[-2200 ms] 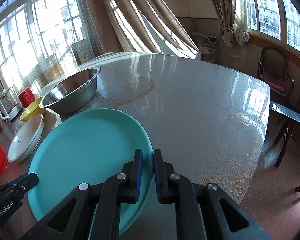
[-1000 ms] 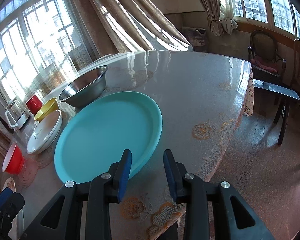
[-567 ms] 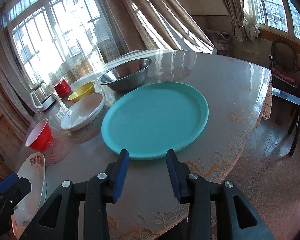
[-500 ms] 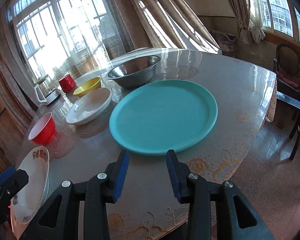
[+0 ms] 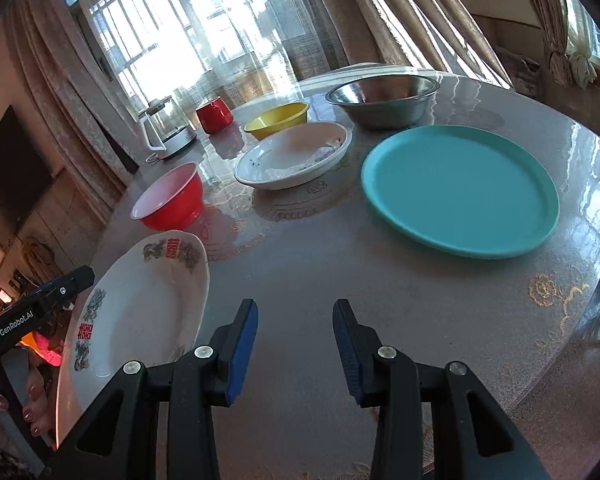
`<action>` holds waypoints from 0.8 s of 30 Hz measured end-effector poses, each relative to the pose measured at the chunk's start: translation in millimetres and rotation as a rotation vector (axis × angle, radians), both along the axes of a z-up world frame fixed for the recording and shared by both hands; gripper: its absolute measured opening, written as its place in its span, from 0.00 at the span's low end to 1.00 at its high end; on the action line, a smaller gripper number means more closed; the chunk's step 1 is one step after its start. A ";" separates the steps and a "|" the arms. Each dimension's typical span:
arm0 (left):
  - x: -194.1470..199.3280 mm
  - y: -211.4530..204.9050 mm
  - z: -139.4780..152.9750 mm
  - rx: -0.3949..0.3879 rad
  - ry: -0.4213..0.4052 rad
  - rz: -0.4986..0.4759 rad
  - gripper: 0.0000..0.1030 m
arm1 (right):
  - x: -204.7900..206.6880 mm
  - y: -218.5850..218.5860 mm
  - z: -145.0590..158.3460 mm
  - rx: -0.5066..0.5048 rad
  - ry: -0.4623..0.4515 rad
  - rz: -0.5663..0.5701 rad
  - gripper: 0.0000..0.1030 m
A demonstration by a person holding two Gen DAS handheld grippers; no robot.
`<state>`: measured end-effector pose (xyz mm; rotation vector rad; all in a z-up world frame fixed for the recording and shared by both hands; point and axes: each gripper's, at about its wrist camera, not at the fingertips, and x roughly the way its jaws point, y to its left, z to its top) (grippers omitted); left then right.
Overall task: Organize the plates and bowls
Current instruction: 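Grasp the rim of the white double-happiness plate with the left tool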
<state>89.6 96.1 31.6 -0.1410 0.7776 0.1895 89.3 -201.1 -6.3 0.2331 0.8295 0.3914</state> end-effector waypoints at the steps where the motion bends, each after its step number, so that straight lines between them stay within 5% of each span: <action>1: -0.6 6.0 -2.1 -0.007 0.005 0.014 0.92 | 1.4 4.5 -0.1 0.008 0.001 0.013 0.38; 11: -4.0 24.3 -27.0 -0.047 0.066 0.005 0.89 | 6.0 32.5 -1.3 0.014 0.018 0.074 0.40; 18: 5.1 17.3 -40.6 -0.077 0.116 -0.049 0.49 | 8.8 42.7 -4.9 0.001 0.028 0.103 0.40; 21: 4.6 14.6 -44.2 -0.110 0.116 -0.072 0.38 | 11.1 45.1 -7.2 0.010 0.036 0.117 0.40; 24: 3.7 9.2 -43.4 -0.082 0.113 -0.079 0.37 | 11.9 48.5 -8.8 0.012 0.039 0.139 0.38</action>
